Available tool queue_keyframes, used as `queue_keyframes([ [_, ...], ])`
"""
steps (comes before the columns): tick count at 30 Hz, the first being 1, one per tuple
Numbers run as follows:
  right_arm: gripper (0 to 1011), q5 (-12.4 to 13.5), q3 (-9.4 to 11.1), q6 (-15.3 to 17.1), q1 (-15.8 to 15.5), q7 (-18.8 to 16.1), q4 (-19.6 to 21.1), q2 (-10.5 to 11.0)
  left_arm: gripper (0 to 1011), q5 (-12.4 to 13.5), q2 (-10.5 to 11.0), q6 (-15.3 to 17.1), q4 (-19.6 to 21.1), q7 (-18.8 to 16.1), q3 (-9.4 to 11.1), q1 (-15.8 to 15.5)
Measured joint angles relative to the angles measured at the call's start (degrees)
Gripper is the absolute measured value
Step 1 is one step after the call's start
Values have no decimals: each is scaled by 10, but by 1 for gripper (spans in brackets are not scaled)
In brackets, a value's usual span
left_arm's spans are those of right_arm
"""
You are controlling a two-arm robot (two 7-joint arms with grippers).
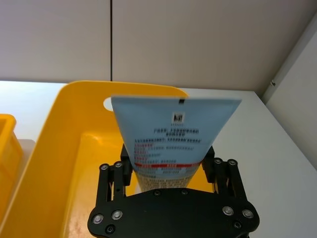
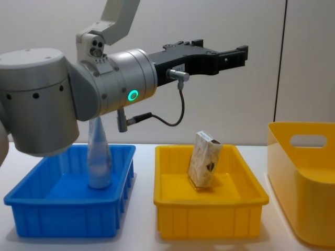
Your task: Bimanual collaborative sorting of washing and personal care products
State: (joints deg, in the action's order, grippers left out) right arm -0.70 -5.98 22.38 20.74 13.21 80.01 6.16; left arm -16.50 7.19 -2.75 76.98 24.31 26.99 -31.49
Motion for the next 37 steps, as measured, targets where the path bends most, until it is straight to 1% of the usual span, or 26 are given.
queue_keyframes([
  [4,880,-2,3,5,-2,1,1,-1,1002,0,0,0,0,0,0,0],
  [6,908,-3,3,6,-3,1,3,-1,1002,0,0,0,0,0,0,0],
  [7,952,-4,4,7,-4,1,4,-1,1002,0,0,0,0,0,0,0],
  [9,1004,-4,5,7,-5,1,6,-1,1001,0,0,0,0,0,0,0],
  [16,1004,-5,6,3,-10,-4,14,-1,1002,0,0,0,0,0,0,0],
  [28,1004,-5,8,-23,-17,-23,31,1,1001,0,0,0,0,0,0,0],
  [37,1004,-4,9,-32,-20,-29,37,2,1002,0,0,0,0,0,0,0],
])
